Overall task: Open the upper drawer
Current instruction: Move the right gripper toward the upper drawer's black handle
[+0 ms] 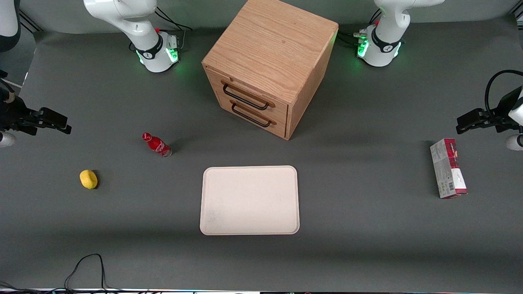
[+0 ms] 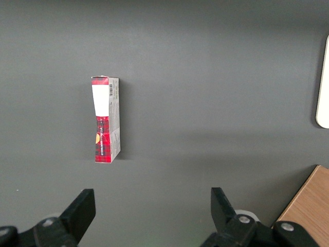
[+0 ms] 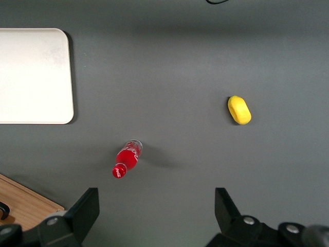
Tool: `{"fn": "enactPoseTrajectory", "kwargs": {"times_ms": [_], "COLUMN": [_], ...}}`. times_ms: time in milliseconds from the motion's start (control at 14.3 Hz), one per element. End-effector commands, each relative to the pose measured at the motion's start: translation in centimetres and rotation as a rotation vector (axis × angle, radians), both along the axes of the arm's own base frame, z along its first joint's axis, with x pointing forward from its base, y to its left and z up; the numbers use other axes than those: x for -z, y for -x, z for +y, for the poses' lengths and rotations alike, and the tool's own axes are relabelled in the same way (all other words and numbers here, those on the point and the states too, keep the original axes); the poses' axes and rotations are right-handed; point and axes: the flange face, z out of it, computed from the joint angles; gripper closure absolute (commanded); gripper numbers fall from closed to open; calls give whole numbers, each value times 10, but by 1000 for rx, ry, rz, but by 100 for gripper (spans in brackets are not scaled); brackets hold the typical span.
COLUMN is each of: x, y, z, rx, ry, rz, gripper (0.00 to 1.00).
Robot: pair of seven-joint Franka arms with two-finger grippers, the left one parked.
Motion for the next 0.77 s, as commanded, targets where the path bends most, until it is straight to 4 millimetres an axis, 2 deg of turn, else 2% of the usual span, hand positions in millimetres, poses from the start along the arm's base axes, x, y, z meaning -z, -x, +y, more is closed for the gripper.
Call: {"fn": "enactPoseTrajectory", "kwargs": {"times_ms": [0,280,490,560,700], "x": [-5,-5,-7,-5,-11], "y": [-2,-2,-6,-9,-10], "z": [0,1,12,23,72], "rx": [-15,-22,-48,-67,-150], "ry": [11,11,3,-1,-1], "rz": [3,1,-5,-4,-19], "gripper": [0,0,0,0,0]}}
